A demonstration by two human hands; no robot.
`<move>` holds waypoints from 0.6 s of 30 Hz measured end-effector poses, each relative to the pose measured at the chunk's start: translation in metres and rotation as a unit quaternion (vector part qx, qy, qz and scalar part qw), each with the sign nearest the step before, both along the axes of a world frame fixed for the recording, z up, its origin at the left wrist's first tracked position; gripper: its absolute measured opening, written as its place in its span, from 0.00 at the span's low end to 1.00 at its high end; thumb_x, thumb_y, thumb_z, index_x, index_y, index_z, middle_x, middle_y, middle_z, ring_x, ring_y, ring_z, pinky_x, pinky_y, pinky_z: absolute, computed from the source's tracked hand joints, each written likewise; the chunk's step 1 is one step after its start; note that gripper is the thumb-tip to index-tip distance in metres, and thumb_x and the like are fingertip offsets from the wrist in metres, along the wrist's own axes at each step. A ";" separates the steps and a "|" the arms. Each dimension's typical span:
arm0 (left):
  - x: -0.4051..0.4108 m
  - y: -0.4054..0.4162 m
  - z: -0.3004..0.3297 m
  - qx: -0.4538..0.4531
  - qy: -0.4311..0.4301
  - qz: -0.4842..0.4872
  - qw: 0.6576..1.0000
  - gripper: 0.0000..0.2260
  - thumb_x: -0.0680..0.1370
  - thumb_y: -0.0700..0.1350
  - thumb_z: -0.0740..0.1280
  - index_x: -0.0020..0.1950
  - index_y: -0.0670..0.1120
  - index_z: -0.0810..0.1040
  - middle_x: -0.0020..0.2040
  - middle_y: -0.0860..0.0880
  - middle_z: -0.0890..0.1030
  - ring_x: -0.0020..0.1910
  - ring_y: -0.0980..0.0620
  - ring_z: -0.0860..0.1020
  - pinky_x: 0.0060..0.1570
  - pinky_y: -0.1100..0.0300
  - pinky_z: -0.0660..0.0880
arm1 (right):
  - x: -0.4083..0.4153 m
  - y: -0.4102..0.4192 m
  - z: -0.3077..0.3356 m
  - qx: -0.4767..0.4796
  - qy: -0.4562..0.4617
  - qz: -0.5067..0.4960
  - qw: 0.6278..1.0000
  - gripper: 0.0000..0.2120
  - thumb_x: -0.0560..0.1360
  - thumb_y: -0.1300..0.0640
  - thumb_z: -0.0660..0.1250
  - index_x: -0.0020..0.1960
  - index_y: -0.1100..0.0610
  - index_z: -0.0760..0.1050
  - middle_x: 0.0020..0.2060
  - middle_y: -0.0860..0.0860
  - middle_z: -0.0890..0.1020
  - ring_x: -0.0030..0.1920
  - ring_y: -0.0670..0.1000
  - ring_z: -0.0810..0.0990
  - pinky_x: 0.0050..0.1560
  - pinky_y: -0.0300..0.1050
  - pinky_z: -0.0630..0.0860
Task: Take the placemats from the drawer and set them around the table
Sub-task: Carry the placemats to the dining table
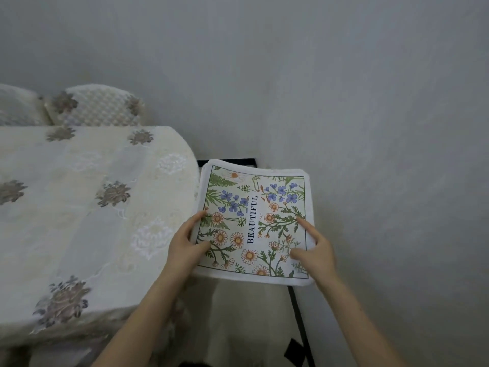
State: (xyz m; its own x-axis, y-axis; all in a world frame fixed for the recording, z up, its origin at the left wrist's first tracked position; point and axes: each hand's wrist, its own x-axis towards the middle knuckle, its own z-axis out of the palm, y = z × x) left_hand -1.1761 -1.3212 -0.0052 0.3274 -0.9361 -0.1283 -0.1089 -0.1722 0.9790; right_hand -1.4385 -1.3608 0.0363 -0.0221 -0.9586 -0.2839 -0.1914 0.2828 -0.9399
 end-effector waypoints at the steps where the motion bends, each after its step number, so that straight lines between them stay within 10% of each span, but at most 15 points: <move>1: -0.001 -0.011 0.001 0.001 0.000 0.021 1.000 0.30 0.71 0.33 0.68 0.64 0.63 0.74 0.61 0.54 0.78 0.54 0.54 0.81 0.49 0.51 0.81 | 0.000 -0.022 0.001 -0.003 0.002 0.019 1.000 0.37 0.68 0.78 0.67 0.70 0.48 0.70 0.50 0.48 0.80 0.44 0.46 0.83 0.32 0.39 0.80; 18: 0.109 -0.215 -0.029 0.015 -0.001 0.241 0.970 0.30 0.70 0.31 0.66 0.62 0.63 0.75 0.61 0.53 0.79 0.55 0.54 0.80 0.47 0.58 0.80 | 0.150 -0.328 -0.032 0.011 -0.011 0.232 0.973 0.36 0.68 0.78 0.66 0.68 0.47 0.71 0.52 0.49 0.80 0.42 0.43 0.83 0.36 0.40 0.81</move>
State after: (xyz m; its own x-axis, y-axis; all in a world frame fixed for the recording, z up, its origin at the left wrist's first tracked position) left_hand -1.0673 -1.5364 -0.0342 0.7264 -0.6703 -0.1519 -0.0101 -0.2314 0.9728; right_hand -1.2888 -1.6883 0.0041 0.4184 -0.8575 -0.2995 -0.2826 0.1904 -0.9401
